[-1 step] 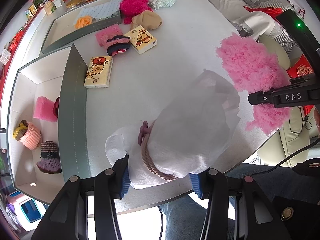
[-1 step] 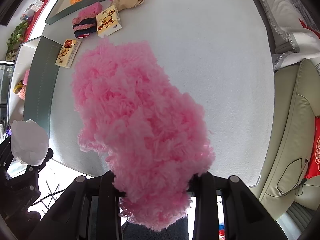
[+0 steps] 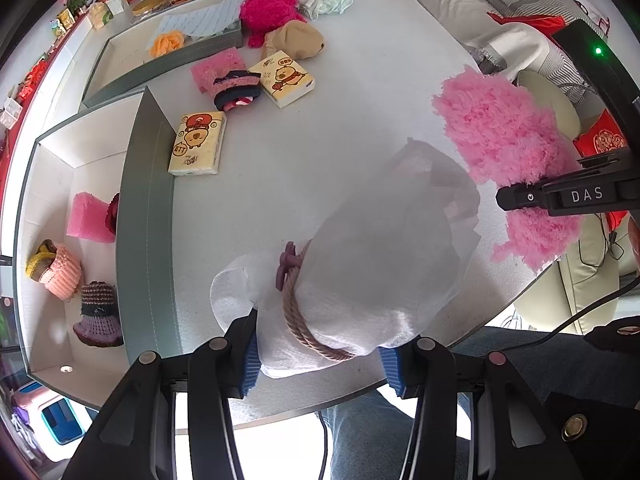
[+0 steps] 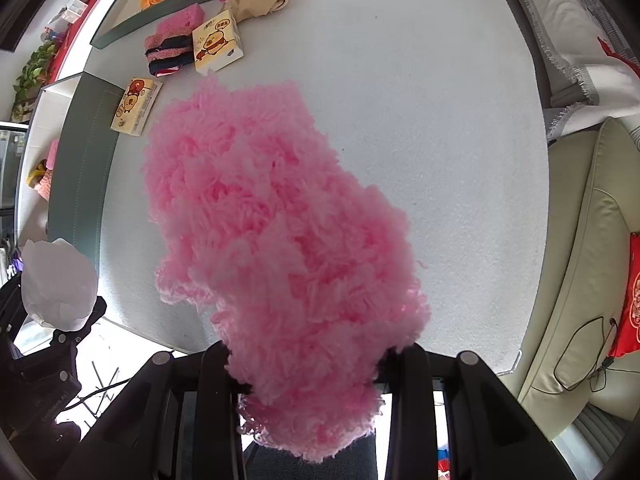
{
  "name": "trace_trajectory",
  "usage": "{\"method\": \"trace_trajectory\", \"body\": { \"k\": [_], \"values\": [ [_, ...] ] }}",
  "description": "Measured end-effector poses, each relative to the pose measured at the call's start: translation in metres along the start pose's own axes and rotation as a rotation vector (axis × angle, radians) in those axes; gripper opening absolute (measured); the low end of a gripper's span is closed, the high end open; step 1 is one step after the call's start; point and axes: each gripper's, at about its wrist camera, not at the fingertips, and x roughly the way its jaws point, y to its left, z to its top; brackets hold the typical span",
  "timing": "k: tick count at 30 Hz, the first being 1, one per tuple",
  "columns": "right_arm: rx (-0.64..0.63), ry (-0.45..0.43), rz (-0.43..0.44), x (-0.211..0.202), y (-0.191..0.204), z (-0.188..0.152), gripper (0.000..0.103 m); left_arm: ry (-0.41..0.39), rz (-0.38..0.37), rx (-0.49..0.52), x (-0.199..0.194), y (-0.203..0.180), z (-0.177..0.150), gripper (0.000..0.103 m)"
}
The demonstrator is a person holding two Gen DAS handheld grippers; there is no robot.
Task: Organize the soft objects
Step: 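Lift and carry the white bag and pink fluffy toy toward the white box with both tools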
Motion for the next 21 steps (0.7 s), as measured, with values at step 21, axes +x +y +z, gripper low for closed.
{"method": "trace_trajectory", "body": {
  "k": [21],
  "values": [
    [-0.004, 0.006, -0.004, 0.0024, -0.0012, -0.0004, 0.035, 0.004, -0.003, -0.004, 0.0010, -0.0008, -0.0005, 0.050]
  ]
}}
